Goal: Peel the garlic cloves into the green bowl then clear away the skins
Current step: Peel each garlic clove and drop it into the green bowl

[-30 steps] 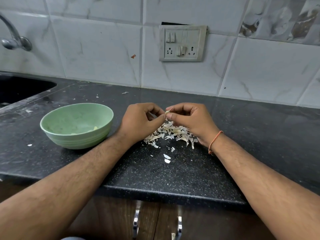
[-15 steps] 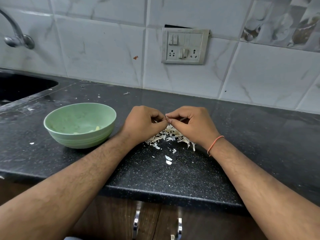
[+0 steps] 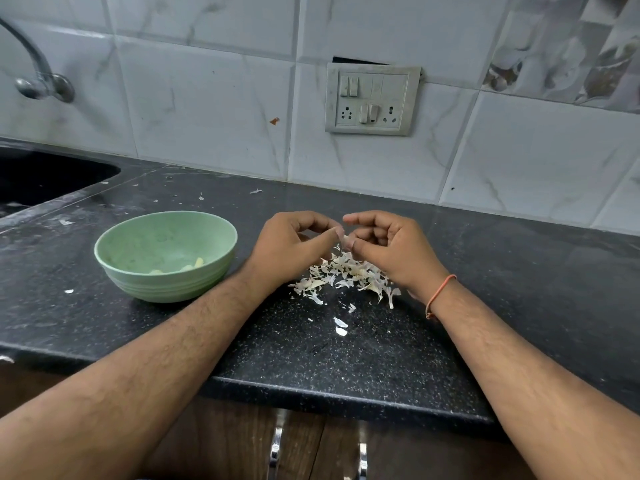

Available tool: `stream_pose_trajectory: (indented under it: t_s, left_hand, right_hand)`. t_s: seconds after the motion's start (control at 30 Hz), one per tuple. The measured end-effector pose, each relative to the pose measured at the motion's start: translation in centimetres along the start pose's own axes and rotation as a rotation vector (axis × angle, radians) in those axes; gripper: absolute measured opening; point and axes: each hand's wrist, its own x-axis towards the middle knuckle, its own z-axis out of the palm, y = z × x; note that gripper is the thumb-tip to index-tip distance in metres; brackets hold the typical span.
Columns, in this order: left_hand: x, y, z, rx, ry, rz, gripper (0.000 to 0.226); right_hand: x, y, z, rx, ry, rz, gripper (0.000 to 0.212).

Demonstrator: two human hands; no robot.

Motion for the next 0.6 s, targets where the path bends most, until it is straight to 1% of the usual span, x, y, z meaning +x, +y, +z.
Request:
stream_pose_trajectory:
  t_s: [0.1, 0.27, 0.4, 0.6]
  left_hand:
    - [0.2, -0.4, 0.1, 0.000, -0.017, -0.007, 0.008]
    - [0.4, -0.4, 0.1, 0.012, 0.046, -0.016, 0.009]
    - [0.5, -0.6, 0.3, -0.033, 0.063, -0.019, 0.007]
    - [0.6, -1.0, 0.4, -0.150, 0.009, -0.089, 0.007]
  right_hand:
    - [-0.1, -0.2, 0.1, 0.068, -0.025, 0.040, 0.034]
    - [-0.1, -0.2, 0.4, 0.094, -0.027, 0.147, 0.017]
    - [-0.3, -0.1, 0.9, 0.085, -0.038, 0.137, 0.013]
    - [-0.2, 0.2, 1.1, 0.108, -0.037, 0.127, 0.011]
